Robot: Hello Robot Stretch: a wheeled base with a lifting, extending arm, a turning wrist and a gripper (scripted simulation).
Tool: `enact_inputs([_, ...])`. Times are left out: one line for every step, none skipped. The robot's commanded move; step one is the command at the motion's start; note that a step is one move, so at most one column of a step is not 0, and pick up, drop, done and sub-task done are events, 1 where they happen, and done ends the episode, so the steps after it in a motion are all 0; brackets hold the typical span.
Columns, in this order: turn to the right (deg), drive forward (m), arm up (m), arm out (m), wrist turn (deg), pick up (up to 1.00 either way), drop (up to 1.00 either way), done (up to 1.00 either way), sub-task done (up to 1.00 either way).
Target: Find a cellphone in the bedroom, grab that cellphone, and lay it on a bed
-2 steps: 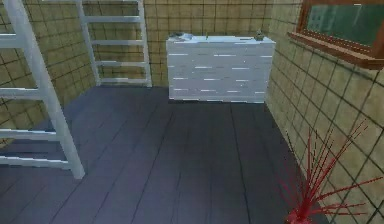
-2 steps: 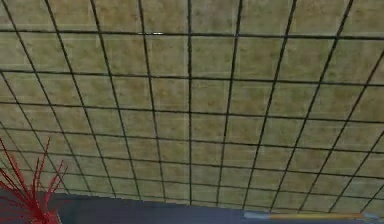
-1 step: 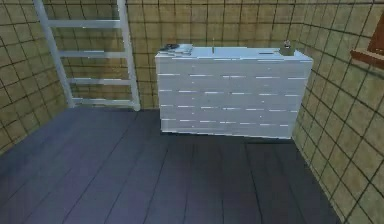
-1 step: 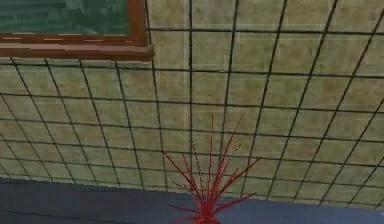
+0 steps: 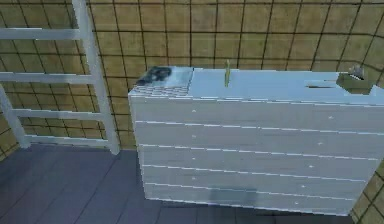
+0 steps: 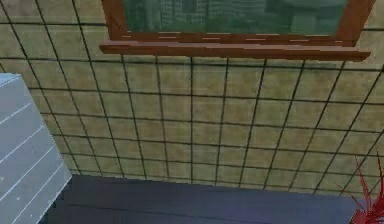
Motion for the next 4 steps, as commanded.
enact_inputs([0.0,0.7,0.0,0.0,0.0,0.0,0.0,0.0,0.0])
enact_inputs([-45.0,0.0,0.0,0.0,0.0,0.0,0.0,0.0,0.0])
enact_inputs([-45.0,0.0,0.0,0.0,0.0,0.0,0.0,0.0,0.0])
enact_inputs([-6.0,0.0,0.0,0.0,0.0,0.0,0.0,0.0,0.0])
